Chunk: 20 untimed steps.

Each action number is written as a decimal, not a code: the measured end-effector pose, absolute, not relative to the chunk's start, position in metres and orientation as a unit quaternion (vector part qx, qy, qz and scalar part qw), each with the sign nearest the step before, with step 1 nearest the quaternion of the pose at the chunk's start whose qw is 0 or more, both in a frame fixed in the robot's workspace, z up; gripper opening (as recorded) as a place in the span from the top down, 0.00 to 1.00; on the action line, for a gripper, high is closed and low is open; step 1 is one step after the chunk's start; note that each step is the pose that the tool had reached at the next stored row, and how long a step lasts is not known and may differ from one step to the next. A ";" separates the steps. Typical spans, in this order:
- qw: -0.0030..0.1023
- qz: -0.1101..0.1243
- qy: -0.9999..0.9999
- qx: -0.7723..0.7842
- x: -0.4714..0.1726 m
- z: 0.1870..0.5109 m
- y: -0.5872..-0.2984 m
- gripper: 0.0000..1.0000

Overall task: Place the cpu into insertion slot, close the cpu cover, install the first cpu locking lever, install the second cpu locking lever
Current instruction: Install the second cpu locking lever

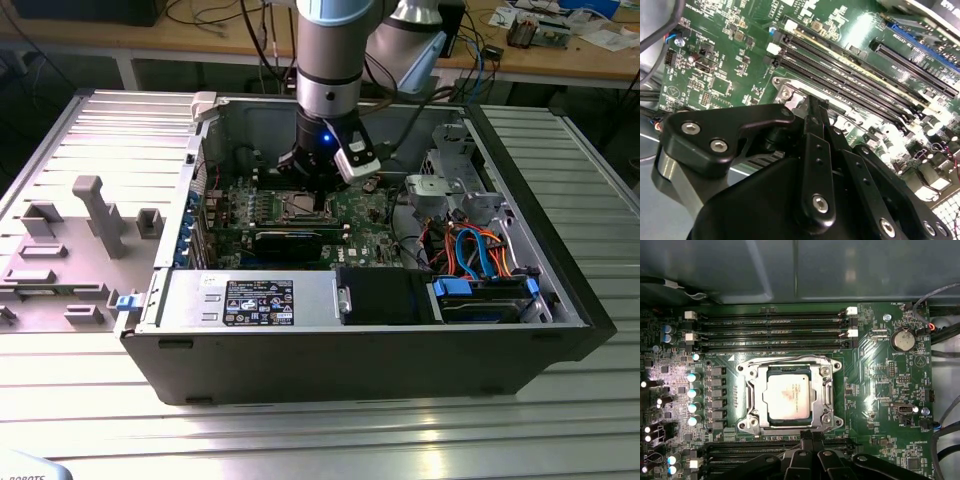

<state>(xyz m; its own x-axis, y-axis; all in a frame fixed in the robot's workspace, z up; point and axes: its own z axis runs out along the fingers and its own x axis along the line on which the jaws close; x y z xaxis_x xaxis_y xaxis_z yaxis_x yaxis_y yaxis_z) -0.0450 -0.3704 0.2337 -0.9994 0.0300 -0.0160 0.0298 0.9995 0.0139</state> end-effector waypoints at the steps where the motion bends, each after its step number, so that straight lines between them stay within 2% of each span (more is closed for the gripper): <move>1: 0.008 0.007 1.000 0.015 -0.046 0.234 -0.371 0.89; 20: 0.008 0.016 1.000 0.015 -0.069 0.231 -0.385 0.89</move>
